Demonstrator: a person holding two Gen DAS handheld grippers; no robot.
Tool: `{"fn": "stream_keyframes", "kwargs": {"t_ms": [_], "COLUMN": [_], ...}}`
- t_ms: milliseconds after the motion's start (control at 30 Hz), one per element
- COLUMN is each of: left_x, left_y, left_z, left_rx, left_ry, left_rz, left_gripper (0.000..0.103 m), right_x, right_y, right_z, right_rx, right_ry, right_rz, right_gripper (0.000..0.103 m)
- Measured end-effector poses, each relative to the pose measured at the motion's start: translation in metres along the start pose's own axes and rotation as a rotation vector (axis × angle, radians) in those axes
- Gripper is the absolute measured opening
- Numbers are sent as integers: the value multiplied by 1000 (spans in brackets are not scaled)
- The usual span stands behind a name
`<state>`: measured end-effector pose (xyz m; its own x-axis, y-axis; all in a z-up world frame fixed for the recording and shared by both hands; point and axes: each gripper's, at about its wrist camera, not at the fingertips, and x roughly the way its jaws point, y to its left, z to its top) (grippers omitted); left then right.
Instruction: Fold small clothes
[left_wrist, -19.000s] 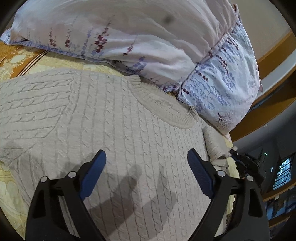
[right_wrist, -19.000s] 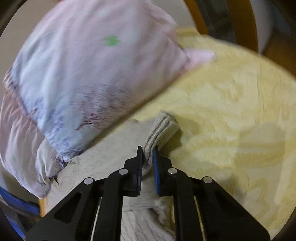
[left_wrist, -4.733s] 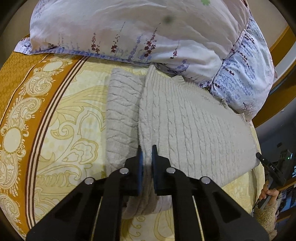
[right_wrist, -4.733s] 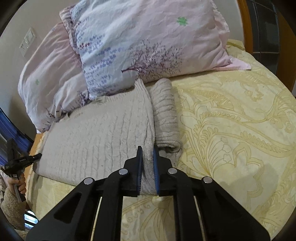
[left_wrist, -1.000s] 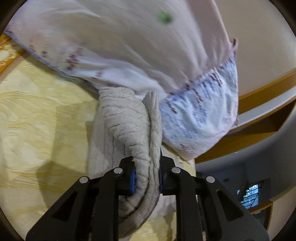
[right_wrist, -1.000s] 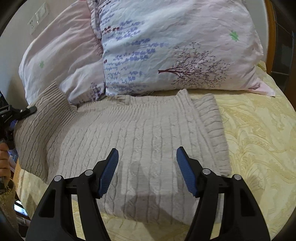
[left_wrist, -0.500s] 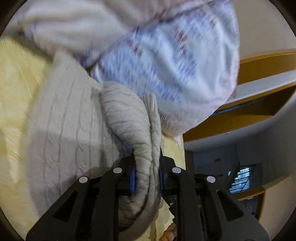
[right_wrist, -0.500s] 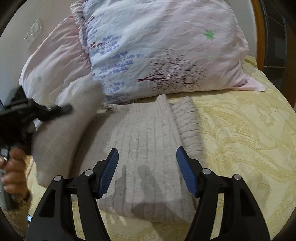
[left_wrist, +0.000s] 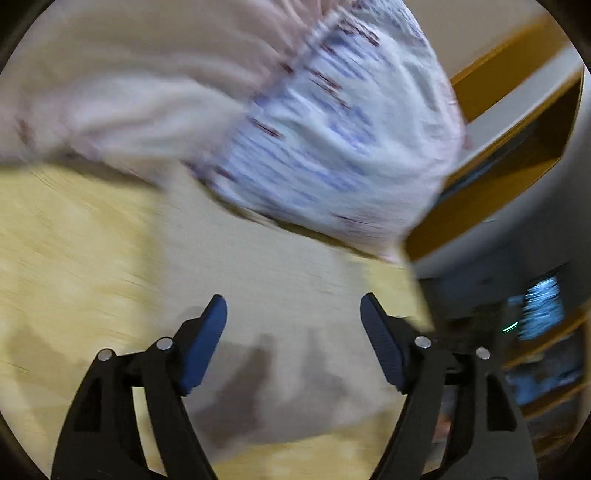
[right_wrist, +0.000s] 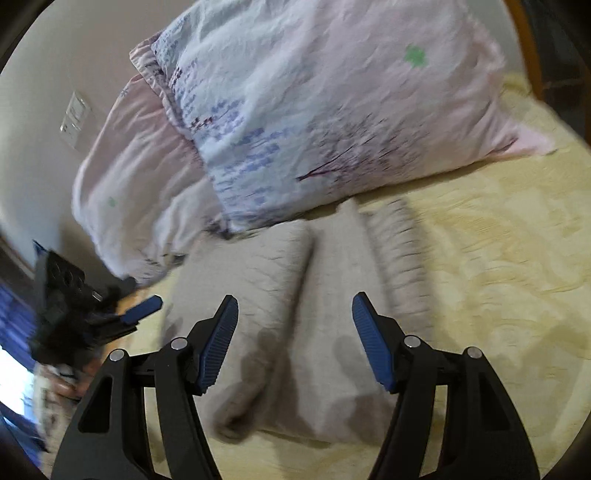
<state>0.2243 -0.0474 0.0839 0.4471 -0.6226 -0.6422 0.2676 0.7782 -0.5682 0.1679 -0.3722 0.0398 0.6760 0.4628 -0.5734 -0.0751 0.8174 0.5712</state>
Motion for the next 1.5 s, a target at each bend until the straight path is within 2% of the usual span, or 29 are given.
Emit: {"fn": "stream_keyframes", "kwargs": {"t_ms": [33, 67, 167, 267, 400, 500, 600, 633, 833, 933, 1000, 1033, 1100, 1167, 1267, 1333, 1433, 1467, 1500], "left_x": [-4, -4, 1, 6, 17, 23, 27, 29, 22, 23, 27, 31, 37, 43, 46, 47, 49, 49, 49], "left_y": [5, 9, 22, 36, 50, 58, 61, 61, 59, 53, 49, 45, 39, 33, 26, 21, 16, 15, 14], "left_z": [-2, -3, -6, -11, -13, -13, -14, -13, -14, -15, -16, -18, -21, -24, -28, -29, -33, -34, -36], "left_rx": [34, 43, 48, 15, -29, -73, -119, -130, -172, -162, -152, -142, -126, -111, -85, -68, -48, -45, -42], "left_ry": [-20, -24, 3, 49, 76, 93, 108, 110, 96, 97, 107, 118, 135, 153, 163, 167, 169, 170, 174], "left_rz": [91, 133, 207, 203, 182, 132, 97, 90, 25, 12, 6, 1, -5, -16, -30, -37, -45, -45, -47], "left_gripper": [76, 77, 77, 78, 82, 83, 84, 85, 90, 90, 90, 90, 90, 90, 90, 90, 90, 90, 90], "right_x": [7, 14, 37, 55, 73, 82, 92, 92, 47, 18, 12, 18, 30, 32, 18, 15, 34, 37, 33], "right_y": [0, 0, 2, -1, -4, -7, -13, -14, 9, 5, -3, -8, -22, -29, -25, -23, -40, -42, -44], "right_z": [3, 5, 8, 7, 1, -1, -2, -2, 16, 27, 29, 27, 18, 14, 18, 19, 20, 18, 16], "right_rx": [24, 43, 81, 121, 159, 197, 238, 239, 72, 27, 2, -10, 5, 19, 14, 13, 62, 80, 90], "right_ry": [27, 52, 101, 148, 199, 200, 191, 181, 8, -63, -72, -42, 22, 24, -44, -58, 26, 40, 35], "right_rz": [30, 54, 67, 72, 118, 166, 213, 211, 117, 64, -9, -85, -157, -145, -82, -67, -107, -96, -86], "right_gripper": [67, 66, 66, 59, 42, 41, 21, 19, 17, 17, 17, 17, 17, 17, 17, 17, 20, 20, 25]}}
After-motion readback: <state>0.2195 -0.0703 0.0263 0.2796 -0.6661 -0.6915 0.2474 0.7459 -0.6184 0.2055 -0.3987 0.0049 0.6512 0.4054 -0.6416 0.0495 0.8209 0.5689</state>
